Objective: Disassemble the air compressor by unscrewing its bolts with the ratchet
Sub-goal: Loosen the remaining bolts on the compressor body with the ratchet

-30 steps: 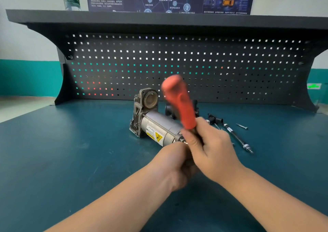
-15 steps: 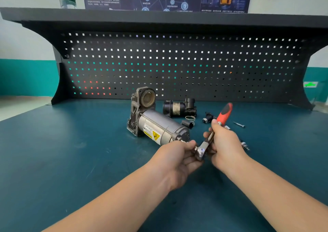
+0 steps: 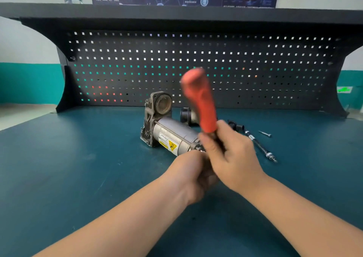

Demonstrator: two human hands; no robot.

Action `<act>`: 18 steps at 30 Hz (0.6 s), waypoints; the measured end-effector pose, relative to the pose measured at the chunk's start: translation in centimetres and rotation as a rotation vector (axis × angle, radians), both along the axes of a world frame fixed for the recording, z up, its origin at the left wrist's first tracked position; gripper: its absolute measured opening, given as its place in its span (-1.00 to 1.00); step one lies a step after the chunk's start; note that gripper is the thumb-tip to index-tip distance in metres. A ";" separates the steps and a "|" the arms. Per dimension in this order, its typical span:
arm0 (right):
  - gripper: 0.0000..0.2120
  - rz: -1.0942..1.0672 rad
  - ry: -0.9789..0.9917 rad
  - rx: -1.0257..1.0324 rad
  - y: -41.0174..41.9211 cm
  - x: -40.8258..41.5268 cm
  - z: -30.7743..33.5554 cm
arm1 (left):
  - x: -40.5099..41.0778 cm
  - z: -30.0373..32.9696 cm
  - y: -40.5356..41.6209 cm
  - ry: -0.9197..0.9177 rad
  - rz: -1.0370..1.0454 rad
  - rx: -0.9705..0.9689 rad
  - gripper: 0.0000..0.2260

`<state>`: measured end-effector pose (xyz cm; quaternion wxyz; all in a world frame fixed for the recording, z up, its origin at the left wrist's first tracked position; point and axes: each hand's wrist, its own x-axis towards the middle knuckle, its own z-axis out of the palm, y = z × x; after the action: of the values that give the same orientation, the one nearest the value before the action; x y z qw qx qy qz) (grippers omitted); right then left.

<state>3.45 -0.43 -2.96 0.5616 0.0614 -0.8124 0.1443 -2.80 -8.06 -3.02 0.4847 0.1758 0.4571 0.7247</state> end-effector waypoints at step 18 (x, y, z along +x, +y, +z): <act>-0.69 0.054 0.036 -1.067 2.2 -0.9 0.5 | 0.1 -0.1 0.6 -0.049 0.079 -0.073 -0.88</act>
<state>2.52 1.80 -2.49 0.5245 -0.2093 -0.6145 0.5510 -2.67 -7.50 -3.15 0.4726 0.1221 0.4780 0.7302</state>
